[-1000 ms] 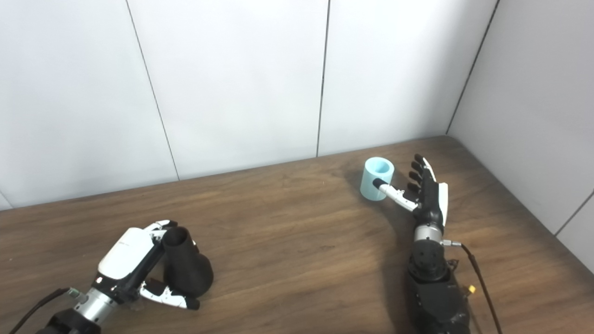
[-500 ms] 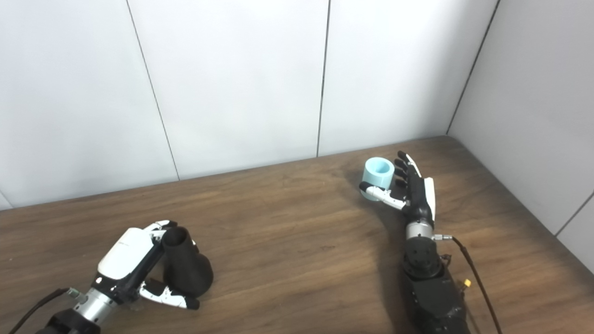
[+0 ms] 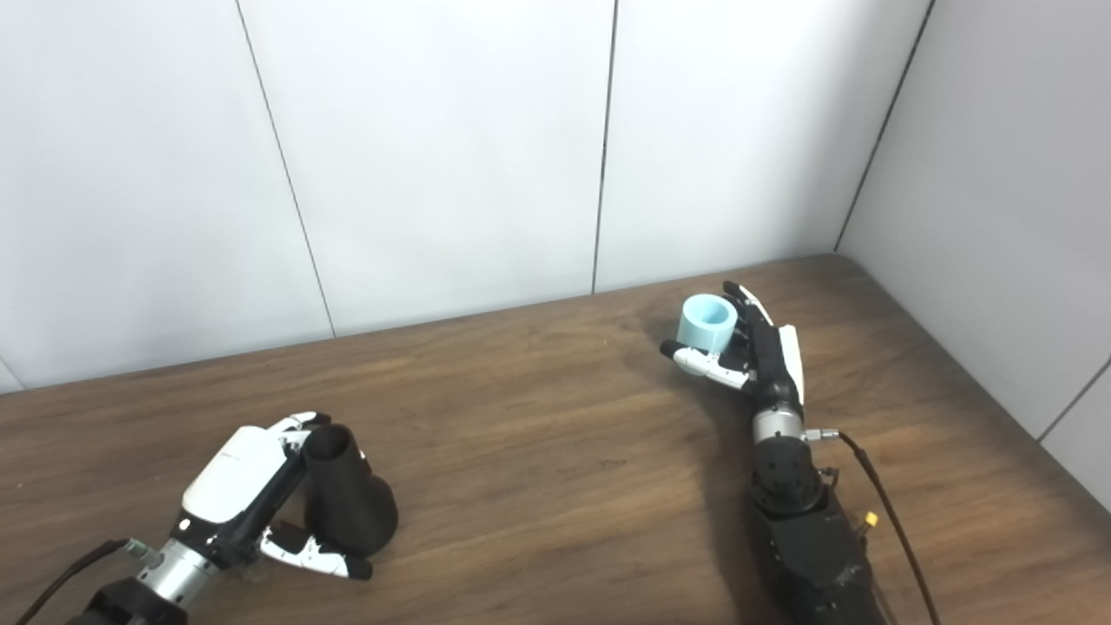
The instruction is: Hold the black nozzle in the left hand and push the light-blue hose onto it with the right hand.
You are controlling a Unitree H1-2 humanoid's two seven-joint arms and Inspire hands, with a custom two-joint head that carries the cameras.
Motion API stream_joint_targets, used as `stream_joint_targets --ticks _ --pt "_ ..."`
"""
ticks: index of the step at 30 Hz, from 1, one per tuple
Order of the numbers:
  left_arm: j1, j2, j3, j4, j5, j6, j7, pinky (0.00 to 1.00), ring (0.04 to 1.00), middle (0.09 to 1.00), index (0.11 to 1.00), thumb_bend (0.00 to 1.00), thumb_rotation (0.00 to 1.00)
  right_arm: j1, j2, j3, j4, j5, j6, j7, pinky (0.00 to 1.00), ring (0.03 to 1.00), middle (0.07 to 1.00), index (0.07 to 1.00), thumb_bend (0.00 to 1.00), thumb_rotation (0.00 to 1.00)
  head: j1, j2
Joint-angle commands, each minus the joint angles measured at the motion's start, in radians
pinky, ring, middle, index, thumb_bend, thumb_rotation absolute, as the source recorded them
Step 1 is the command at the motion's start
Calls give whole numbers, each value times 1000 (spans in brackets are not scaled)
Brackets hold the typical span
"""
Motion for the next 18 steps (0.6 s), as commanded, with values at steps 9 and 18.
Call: stream_joint_targets --ticks 9,18 --pt "31 25 -8 22 18 7 -7 829 526 466 500 524 0 -40 13 -27 -13 -31 8 -100 601 661 675 670 907 119 -2 2" --pt "38 30 -8 22 17 7 -3 823 524 469 497 524 0 -50 12 -23 40 -82 -54 -186 435 480 504 482 535 25 -5 7"
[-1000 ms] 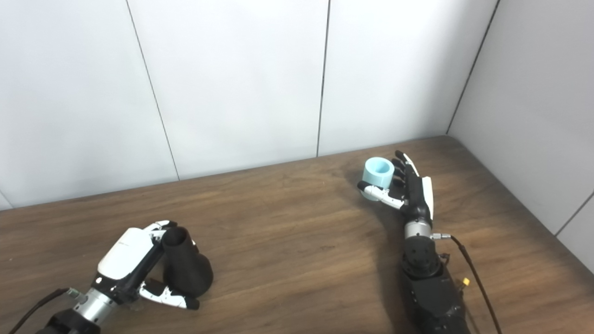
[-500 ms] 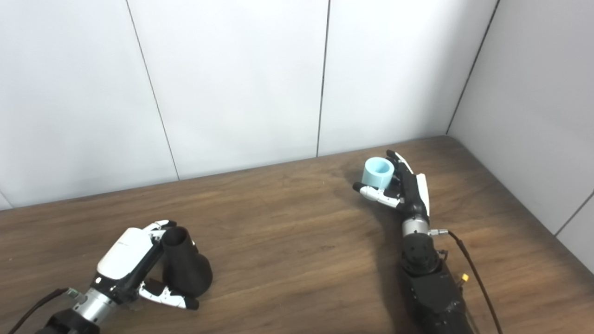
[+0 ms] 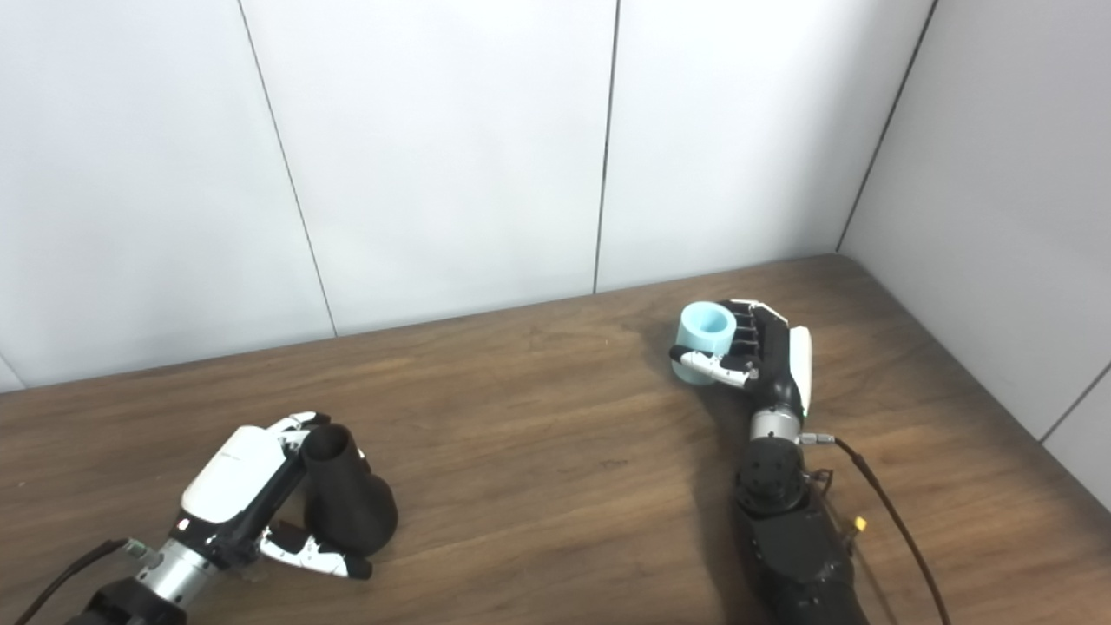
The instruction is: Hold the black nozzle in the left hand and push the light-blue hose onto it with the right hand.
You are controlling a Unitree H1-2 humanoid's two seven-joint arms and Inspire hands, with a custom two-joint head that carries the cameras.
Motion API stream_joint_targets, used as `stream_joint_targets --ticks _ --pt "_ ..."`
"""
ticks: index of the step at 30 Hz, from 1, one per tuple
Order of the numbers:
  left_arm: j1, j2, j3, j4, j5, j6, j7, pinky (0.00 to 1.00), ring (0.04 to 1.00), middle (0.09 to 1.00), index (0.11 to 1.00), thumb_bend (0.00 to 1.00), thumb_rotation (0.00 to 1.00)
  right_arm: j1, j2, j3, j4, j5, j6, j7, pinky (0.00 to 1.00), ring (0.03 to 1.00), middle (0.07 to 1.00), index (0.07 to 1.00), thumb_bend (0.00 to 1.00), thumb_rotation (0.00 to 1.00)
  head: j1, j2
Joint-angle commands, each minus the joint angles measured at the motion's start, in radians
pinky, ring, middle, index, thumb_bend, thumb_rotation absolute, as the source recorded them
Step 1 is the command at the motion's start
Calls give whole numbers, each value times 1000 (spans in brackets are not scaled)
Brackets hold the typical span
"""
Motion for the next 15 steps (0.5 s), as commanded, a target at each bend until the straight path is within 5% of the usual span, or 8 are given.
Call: stream_joint_targets --ticks 1,15 --pt "36 29 -10 26 17 7 -2 820 525 469 497 524 0 -26 -20 -5 9 0 -55 -15 418 462 497 481 532 12 -1 1" --pt "38 31 -11 23 11 7 0 820 521 466 499 524 0 -8 -14 -5 -12 11 -57 -3 364 405 459 502 526 0 4 4"
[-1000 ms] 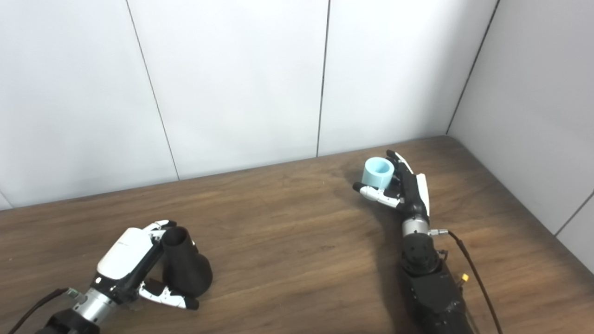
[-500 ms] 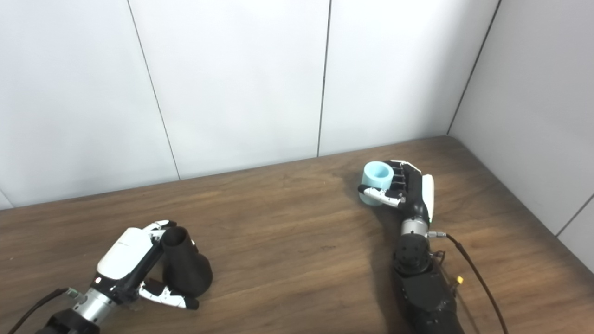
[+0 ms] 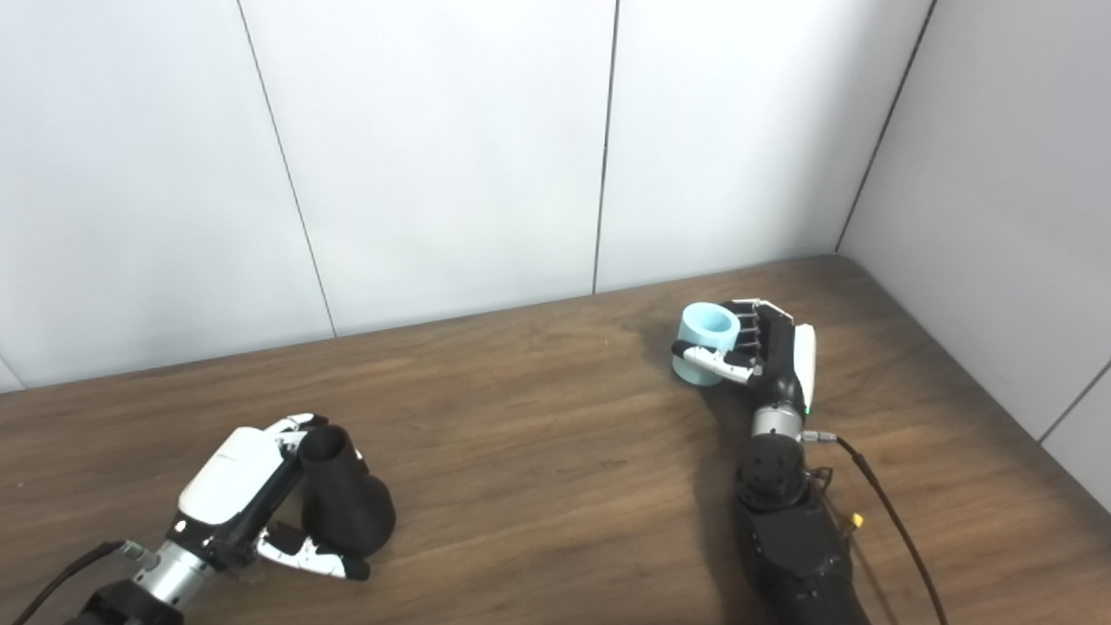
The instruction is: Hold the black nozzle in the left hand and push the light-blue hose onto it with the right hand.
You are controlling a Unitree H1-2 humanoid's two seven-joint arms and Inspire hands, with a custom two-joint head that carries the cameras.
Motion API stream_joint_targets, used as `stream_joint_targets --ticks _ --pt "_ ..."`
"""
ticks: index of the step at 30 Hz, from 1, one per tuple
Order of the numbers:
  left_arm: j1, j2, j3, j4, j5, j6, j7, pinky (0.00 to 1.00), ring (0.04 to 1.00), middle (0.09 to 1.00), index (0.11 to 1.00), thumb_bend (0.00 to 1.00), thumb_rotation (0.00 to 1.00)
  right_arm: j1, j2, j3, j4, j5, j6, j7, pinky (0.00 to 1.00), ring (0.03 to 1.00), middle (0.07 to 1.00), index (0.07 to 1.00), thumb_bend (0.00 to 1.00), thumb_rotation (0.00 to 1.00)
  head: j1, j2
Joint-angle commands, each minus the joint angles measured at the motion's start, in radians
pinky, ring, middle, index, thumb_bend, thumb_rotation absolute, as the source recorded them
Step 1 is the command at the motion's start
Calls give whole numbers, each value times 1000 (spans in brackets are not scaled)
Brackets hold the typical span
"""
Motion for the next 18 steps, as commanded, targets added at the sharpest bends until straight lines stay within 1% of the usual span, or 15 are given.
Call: stream_joint_targets --ticks 1,3,6,9,11,13,18 --pt "34 26 -15 28 9 7 1 820 521 468 498 524 0 2 -10 3 -41 -3 -30 7 363 404 458 503 526 0 1 1" --pt "35 24 -13 27 9 7 -6 824 521 461 505 523 0 9 -8 5 -67 11 -32 26 364 404 462 497 527 0 4 0" --pt "36 20 -9 27 18 7 -9 819 523 469 496 524 0 28 4 13 -148 7 15 44 359 397 456 500 527 0 10 0" --pt "39 14 -5 24 26 8 -9 816 522 469 497 524 0 47 9 27 -228 3 42 74 350 389 445 506 527 0 34 1" --pt "43 7 0 19 31 8 -10 808 523 465 500 524 0 61 12 39 -288 -6 56 97 348 390 448 511 525 0 69 4" --pt "47 -1 5 18 41 11 -13 803 529 465 501 524 0 76 20 47 -364 4 86 128 353 408 464 515 520 0 90 5" --pt "57 -19 20 5 68 26 -35 828 529 466 500 524 0 100 47 69 -537 5 173 187 358 430 464 506 520 0 123 8"
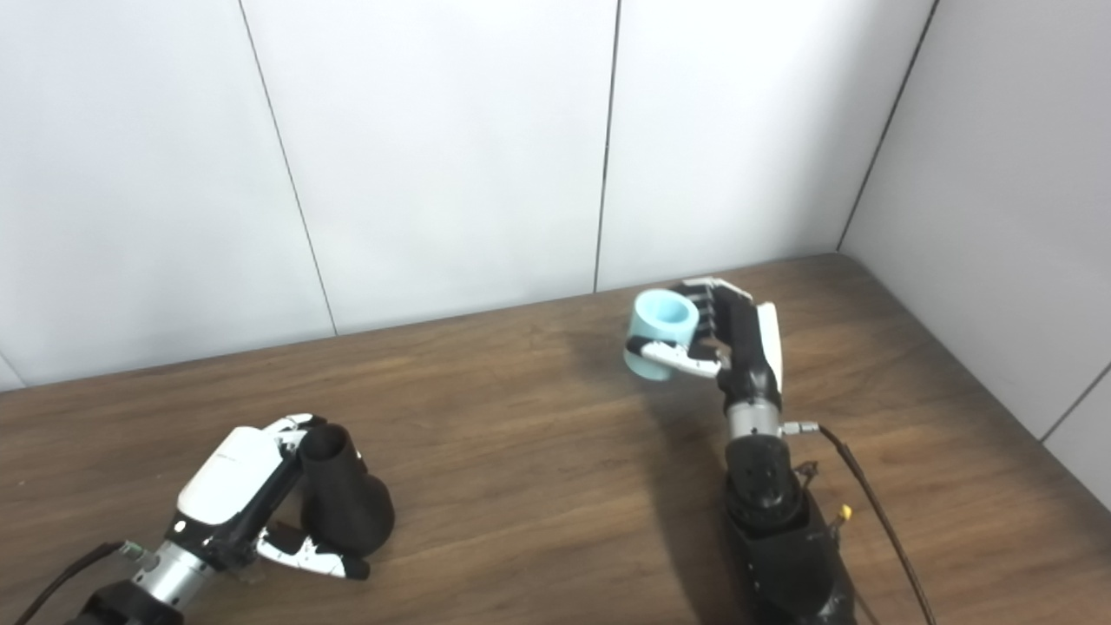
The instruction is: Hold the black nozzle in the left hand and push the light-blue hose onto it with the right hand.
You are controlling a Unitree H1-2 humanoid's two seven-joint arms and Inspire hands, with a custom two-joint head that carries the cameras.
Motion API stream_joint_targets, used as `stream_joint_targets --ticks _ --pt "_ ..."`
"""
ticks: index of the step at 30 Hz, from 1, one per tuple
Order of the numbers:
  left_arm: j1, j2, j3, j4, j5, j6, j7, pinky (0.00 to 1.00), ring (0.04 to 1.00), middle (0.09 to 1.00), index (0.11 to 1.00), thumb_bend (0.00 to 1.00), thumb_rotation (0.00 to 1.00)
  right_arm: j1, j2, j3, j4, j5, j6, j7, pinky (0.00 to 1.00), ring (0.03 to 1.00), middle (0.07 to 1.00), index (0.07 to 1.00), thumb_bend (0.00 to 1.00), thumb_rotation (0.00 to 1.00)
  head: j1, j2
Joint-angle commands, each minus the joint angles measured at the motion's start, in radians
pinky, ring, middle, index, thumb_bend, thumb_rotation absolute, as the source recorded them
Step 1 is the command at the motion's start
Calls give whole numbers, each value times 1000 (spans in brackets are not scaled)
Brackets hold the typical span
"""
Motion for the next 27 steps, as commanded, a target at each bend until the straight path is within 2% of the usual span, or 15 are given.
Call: stream_joint_targets --ticks 1,4,14,17,22,27 --pt "42 -7 -10 20 37 26 -22 830 528 465 501 524 0 -19 10 10 -90 -1 25 22 359 432 465 503 520 0 3 2" --pt "46 -11 -1 12 46 30 -33 842 528 464 502 523 0 -17 23 25 -160 -4 69 53 359 434 470 505 520 0 5 5" --pt "45 -20 8 23 61 18 -26 848 529 463 503 523 0 -45 66 69 -254 5 121 126 330 424 449 521 519 0 14 5" --pt "42 -26 5 31 59 11 -17 840 524 459 506 523 0 -47 79 89 -293 0 144 148 337 427 458 515 520 0 30 3" --pt "42 -38 1 34 64 11 -16 840 516 465 501 524 0 -51 99 130 -337 -26 140 169 349 443 471 494 522 0 66 4" --pt "53 -54 2 23 74 20 -22 847 509 461 503 523 0 -58 125 175 -399 -21 158 212 335 429 455 520 519 0 118 12"
